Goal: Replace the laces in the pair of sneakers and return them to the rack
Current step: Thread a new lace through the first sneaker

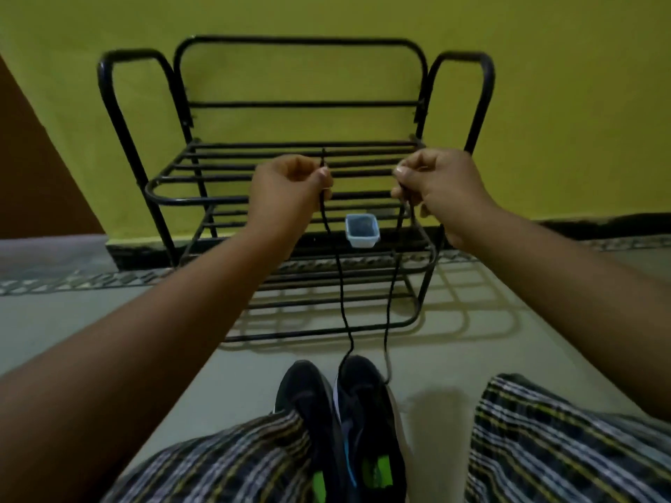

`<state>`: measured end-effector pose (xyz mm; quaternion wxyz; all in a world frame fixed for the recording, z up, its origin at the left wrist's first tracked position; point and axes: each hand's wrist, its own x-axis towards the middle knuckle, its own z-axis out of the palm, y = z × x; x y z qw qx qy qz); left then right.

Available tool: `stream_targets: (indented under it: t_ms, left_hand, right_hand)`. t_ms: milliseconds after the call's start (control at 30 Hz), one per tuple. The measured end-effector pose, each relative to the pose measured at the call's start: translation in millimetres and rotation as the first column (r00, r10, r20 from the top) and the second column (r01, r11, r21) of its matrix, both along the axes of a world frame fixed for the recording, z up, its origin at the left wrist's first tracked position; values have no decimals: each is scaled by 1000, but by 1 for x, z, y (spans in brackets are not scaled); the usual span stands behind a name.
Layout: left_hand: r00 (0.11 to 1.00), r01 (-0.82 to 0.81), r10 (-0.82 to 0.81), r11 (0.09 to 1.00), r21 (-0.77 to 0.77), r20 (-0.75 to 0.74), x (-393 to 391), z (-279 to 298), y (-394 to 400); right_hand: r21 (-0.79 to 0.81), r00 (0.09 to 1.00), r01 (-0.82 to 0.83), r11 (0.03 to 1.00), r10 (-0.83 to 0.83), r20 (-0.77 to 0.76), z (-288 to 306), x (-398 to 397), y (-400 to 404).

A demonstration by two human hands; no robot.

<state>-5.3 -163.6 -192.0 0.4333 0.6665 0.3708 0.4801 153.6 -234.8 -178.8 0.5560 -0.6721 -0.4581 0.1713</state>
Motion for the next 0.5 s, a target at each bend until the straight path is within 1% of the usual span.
stream_targets:
  t_ms: [33, 100, 200, 233, 267, 333, 400, 467, 500]
  left_hand:
    - [999, -13, 13, 1000, -5, -38, -5, -16, 6]
    - [989, -27, 19, 998, -55, -146, -13, -60, 11]
    - [959, -24, -41, 974, -224, -279, -17, -131, 11]
    - [937, -27, -73, 960, -278, -342, -17, -152, 10]
    - [906, -35, -103, 948, -315, -411, -17, -171, 8]
    - [815, -53, -161, 936, -349, -557, -15, -203, 4]
    - [686, -52, -182, 953, -297, -704, -11, -225, -3]
    - [599, 3, -186, 973, -230, -779, -6, -238, -12]
    - [569, 41, -225, 968, -246, -791, -2, -241, -18]
  right_hand:
    - [-22, 999, 17, 1000, -16, 28, -21, 5, 3]
    - [-117, 999, 34, 993, -31, 27, -74, 9, 8]
    - [-305, 999, -23, 952, 8, -52, -150, 6, 3]
    - [-372, 997, -55, 927, 28, -77, -174, 4, -1]
    - [-427, 995, -74, 901, 35, -99, -195, 3, -7]
    - [-508, 989, -83, 857, 8, -148, -231, 0, -18]
    - [-555, 982, -84, 828, -24, -185, -259, -1, -26]
    - [-593, 983, -91, 800, -24, -183, -276, -3, -32]
    - [-604, 985, -89, 792, -20, -171, -282, -5, -33]
